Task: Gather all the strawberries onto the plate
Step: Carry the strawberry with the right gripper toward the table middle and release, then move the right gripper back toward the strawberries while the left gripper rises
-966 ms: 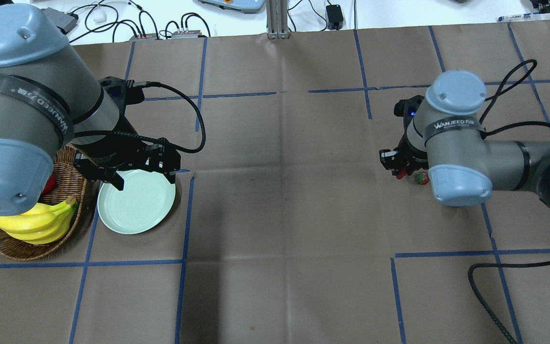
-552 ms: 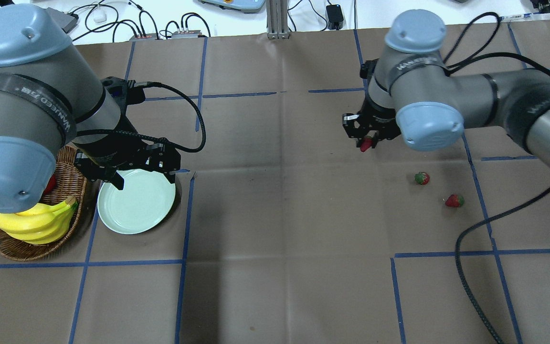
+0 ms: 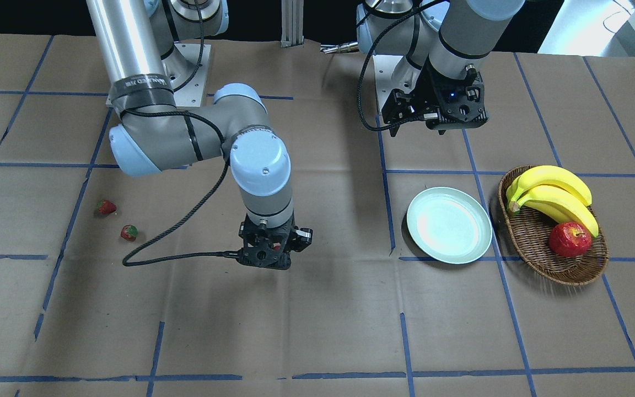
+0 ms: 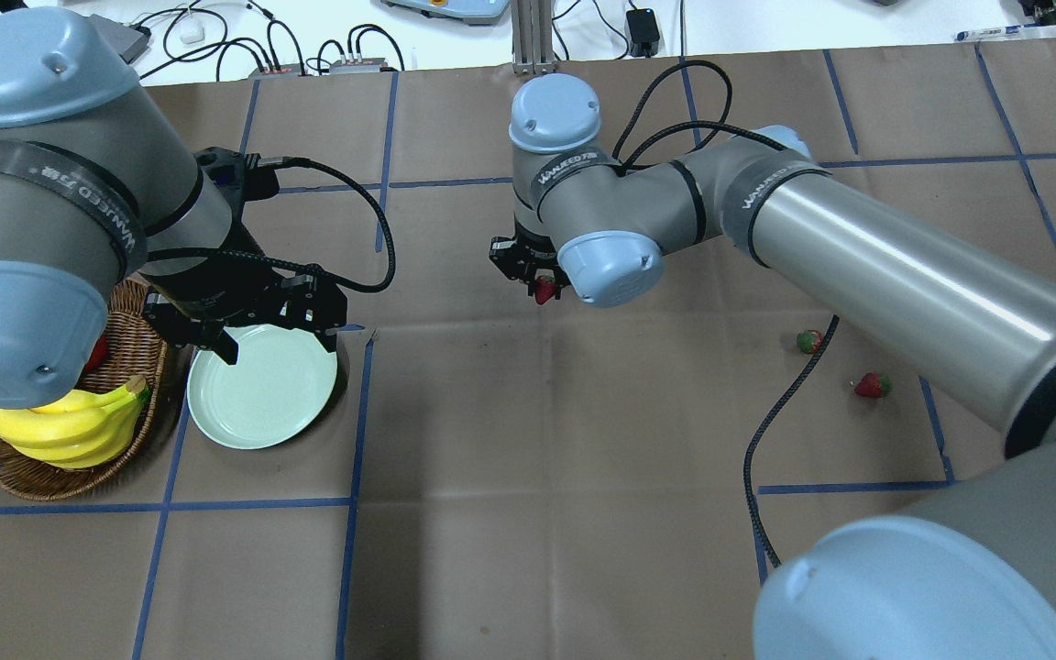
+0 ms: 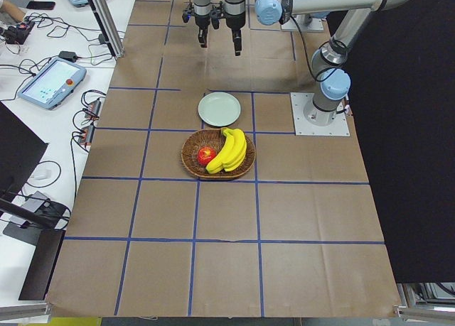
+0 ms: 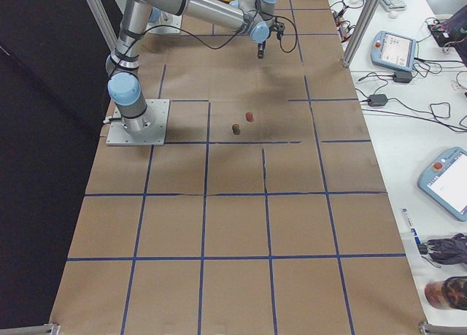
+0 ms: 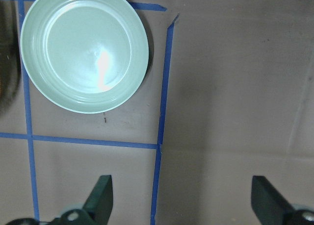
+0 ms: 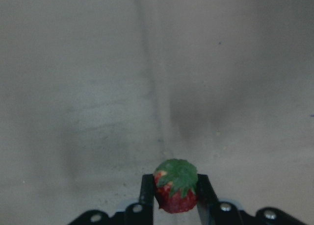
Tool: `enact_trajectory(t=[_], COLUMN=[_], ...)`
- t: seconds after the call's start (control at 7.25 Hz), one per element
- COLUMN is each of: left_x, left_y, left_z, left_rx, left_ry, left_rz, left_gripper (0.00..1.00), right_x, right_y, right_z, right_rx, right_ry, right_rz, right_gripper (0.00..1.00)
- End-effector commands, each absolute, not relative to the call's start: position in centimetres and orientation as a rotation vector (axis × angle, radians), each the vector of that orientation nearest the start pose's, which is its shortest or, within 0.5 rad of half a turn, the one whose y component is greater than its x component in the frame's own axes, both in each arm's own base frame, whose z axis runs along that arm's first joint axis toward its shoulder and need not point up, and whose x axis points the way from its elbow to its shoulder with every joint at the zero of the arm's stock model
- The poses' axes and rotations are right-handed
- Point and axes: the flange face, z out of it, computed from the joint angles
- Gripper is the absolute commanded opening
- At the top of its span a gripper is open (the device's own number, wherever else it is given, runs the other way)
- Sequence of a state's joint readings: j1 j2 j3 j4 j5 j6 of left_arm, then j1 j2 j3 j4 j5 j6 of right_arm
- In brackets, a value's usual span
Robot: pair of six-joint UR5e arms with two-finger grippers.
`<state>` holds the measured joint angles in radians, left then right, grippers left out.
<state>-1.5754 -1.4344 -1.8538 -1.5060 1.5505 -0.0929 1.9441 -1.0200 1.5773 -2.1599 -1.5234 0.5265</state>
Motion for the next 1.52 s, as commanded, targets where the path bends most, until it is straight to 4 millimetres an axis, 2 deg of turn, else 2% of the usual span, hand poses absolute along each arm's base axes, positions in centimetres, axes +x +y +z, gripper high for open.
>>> enact_trajectory(t=[0.0,0.14,0.28,0.55,0.69,0.83,0.97,1.1,1.24,1.38], left_x=[-13.8,-13.8,-13.7,-13.7,-13.7,-13.8,-13.8,-13.9,-14.2,-15.3], left_y=[-42.1,-42.1,-42.1,-42.0,-41.9,-42.1,-42.9,-44.1,-45.6,-47.2], left_z=[41.9,41.9,41.9,41.9,42.0,41.5,39.9,37.6,36.7,35.0], left_rx=[-0.139,-0.142,-0.139,-0.139,-0.134,-0.139,-0.148,-0.151,-0.183,-0.230], left_ry=[3.155,3.158,3.154,3.151,3.152,3.155,3.154,3.146,3.149,3.168], left_rz=[0.128,0.130,0.127,0.127,0.125,0.132,0.193,0.275,0.251,0.221], left_gripper=[1.00,1.00,1.00,1.00,1.00,1.00,1.00,1.00,1.00,1.00], right_x=[38.0,37.9,37.4,35.9,34.1,30.1,25.2,20.5,16.7,11.8], right_y=[-56.2,-56.3,-56.7,-55.9,-55.0,-54.9,-55.2,-55.1,-53.8,-52.9], right_z=[18.5,18.2,19.2,24.3,28.2,31.9,34.5,35.1,34.0,32.6], right_rx=[0.240,0.243,0.254,0.267,0.251,0.226,0.174,0.109,0.111,0.083], right_ry=[3.090,3.098,3.093,3.097,3.107,3.118,3.137,3.181,3.182,3.179], right_rz=[0.033,0.037,0.027,0.043,0.046,0.060,0.064,0.058,0.078,0.020], right_gripper=[0.17,0.52,0.99,1.00,1.00,1.00,1.00,1.00,1.00,1.00])
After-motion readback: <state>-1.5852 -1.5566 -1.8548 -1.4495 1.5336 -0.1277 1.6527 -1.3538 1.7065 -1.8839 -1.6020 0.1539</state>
